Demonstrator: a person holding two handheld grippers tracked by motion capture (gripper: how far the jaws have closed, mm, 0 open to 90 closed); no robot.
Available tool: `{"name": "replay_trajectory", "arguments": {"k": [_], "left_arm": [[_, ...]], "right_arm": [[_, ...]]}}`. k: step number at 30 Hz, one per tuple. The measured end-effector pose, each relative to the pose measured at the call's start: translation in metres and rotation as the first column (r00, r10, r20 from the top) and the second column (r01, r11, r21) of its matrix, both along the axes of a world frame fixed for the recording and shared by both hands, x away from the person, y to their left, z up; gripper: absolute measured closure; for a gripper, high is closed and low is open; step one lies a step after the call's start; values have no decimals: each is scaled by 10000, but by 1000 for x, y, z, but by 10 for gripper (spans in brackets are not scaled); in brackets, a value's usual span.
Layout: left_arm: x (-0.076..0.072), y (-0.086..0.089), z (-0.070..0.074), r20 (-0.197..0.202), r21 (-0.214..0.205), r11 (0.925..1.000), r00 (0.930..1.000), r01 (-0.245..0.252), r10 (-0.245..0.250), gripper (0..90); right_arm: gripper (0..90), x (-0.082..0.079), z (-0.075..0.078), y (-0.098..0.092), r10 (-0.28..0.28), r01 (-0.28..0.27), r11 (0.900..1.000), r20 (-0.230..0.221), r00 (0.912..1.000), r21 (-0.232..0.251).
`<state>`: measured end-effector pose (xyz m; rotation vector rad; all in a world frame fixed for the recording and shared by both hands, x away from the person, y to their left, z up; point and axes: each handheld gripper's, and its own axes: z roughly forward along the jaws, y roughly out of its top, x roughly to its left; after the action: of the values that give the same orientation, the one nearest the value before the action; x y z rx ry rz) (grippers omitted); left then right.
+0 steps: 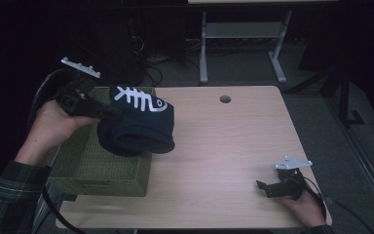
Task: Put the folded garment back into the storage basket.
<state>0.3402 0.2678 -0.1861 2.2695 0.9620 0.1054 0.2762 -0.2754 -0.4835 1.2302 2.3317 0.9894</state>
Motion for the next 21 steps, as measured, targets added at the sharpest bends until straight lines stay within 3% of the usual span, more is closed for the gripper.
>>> {"name": "replay_trajectory", "arguments": {"k": [12, 21], "left_arm": [[-9, 42, 7, 182, -64, 9955, 9954, -942, 943, 753], [-6, 68, -17, -206, -206, 9882, 9882, -1521, 1517, 754]], "right_arm": [[28, 0, 0, 0, -5, 5, 10000, 0, 10000, -1], [28, 0, 0, 0, 3, -3, 10000, -13, 10000, -3]]}}
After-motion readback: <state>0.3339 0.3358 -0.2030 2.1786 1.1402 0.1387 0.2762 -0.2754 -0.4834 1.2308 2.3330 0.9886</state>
